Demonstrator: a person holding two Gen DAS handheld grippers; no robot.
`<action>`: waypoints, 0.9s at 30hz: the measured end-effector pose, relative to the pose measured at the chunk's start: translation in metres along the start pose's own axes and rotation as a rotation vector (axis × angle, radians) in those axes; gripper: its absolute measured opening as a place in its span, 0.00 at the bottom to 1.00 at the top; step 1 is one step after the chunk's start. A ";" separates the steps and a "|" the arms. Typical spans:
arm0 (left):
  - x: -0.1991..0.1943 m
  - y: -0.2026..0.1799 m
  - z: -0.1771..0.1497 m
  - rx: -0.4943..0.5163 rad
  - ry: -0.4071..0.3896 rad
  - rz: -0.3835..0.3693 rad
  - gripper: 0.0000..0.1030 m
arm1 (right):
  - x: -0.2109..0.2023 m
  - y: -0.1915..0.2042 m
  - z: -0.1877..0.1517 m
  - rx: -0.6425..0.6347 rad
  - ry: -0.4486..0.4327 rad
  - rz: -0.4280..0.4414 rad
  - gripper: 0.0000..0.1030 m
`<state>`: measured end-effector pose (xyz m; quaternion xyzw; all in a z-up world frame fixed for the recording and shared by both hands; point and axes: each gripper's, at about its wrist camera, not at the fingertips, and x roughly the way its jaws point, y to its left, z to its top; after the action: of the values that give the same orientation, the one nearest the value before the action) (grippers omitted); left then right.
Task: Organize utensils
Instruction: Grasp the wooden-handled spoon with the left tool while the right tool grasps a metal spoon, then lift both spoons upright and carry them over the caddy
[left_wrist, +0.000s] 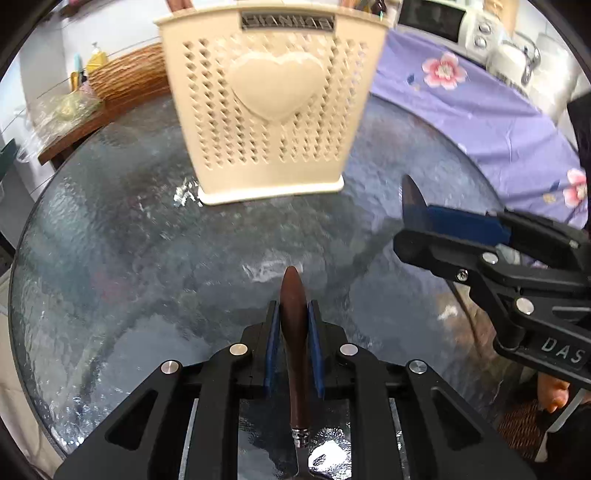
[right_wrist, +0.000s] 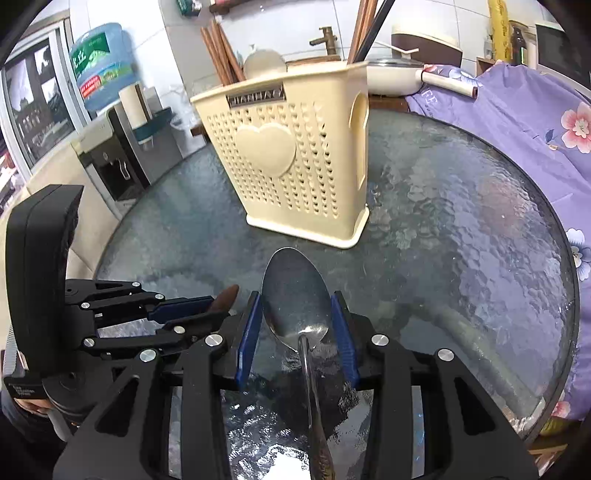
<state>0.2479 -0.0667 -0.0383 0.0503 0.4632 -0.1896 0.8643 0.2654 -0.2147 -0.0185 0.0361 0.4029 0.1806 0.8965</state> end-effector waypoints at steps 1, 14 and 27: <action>-0.004 0.001 0.002 -0.007 -0.010 -0.003 0.14 | -0.003 -0.001 0.002 0.011 -0.012 0.006 0.38; -0.070 0.009 0.014 -0.065 -0.180 -0.027 0.14 | -0.037 0.005 0.013 0.009 -0.091 0.020 0.38; -0.095 0.010 0.018 -0.064 -0.249 -0.049 0.14 | -0.061 0.015 0.019 -0.003 -0.125 0.025 0.37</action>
<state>0.2177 -0.0352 0.0490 -0.0127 0.3593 -0.2006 0.9113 0.2373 -0.2205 0.0404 0.0511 0.3454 0.1900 0.9176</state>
